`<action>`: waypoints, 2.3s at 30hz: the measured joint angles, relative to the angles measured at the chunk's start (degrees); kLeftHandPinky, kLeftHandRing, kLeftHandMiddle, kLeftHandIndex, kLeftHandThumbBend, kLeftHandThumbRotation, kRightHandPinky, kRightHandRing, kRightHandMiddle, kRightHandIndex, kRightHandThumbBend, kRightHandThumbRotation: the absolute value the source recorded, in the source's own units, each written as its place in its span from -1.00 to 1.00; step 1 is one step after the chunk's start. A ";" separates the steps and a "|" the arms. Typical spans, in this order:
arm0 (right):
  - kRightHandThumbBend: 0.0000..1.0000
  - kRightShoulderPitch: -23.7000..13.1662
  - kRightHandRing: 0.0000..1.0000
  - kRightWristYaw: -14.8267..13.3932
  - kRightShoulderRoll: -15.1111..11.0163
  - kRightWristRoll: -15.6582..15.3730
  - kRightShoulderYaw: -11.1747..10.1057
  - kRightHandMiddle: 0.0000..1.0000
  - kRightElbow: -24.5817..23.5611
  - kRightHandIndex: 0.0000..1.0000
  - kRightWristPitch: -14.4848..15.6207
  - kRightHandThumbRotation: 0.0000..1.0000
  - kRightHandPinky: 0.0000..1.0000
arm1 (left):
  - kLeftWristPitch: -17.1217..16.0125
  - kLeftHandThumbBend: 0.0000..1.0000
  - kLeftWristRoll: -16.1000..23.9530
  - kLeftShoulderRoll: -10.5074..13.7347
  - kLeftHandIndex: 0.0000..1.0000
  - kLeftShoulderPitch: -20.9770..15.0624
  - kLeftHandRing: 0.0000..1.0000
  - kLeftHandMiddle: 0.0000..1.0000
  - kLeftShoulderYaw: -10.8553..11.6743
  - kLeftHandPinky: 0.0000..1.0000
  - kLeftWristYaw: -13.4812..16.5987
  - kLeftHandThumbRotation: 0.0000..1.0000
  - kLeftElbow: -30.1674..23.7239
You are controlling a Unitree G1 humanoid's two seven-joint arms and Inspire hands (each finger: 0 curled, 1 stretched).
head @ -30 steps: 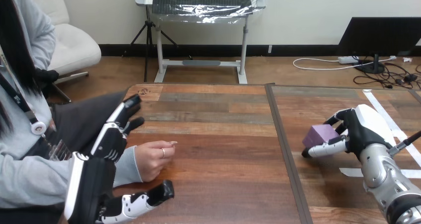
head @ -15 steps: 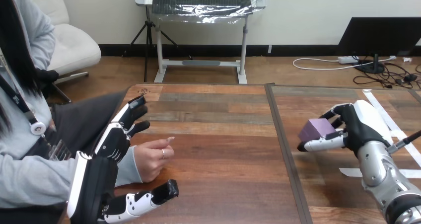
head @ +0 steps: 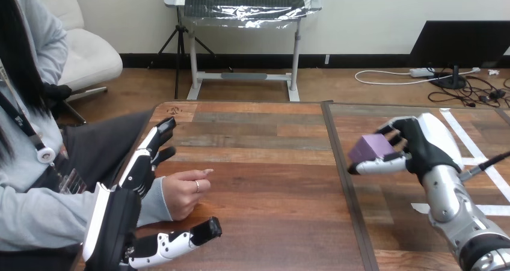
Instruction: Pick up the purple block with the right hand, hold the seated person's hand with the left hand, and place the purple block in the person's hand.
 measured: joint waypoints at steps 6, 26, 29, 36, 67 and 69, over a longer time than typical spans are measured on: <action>-0.24 0.03 -0.76 0.00 0.42 0.34 -0.04 -0.60 -1.39 -0.49 -0.66 -1.00 -0.86 | 2.63 1.00 5.06 0.14 0.81 0.00 0.82 0.85 1.83 0.68 3.36 -0.08 -0.50; -0.21 0.19 -0.78 1.39 2.30 2.55 -1.12 -0.64 -5.22 -0.55 -2.93 -1.00 -0.87 | 9.04 1.00 19.01 2.71 0.76 -0.28 0.79 0.80 4.94 0.65 14.56 -0.07 -1.23; -0.21 0.26 -0.78 1.39 2.50 2.56 -1.12 -0.64 -5.53 -0.56 -3.71 -1.00 -0.87 | 10.08 1.00 21.16 3.51 0.76 -0.35 0.80 0.80 4.97 0.67 16.29 -0.08 -1.24; -0.22 0.45 -0.80 1.38 3.02 2.54 -1.12 -0.67 -6.56 -0.58 -4.64 -1.00 -0.89 | 12.32 1.00 25.48 5.53 0.77 -0.98 0.81 0.79 4.83 0.71 19.66 -0.09 -1.24; -0.25 1.90 -0.79 1.29 4.32 2.30 -1.10 -0.67 -8.76 -0.62 -6.99 -1.00 -0.88 | 25.26 1.00 34.46 18.74 0.72 -6.36 0.74 0.72 0.47 0.66 22.84 -0.43 -0.73; -0.26 2.10 -0.79 1.29 4.33 2.30 -1.10 -0.67 -8.92 -0.62 -7.27 -1.00 -0.88 | 25.75 1.00 34.61 19.62 0.70 -6.71 0.72 0.71 -0.08 0.65 22.50 -0.45 -0.59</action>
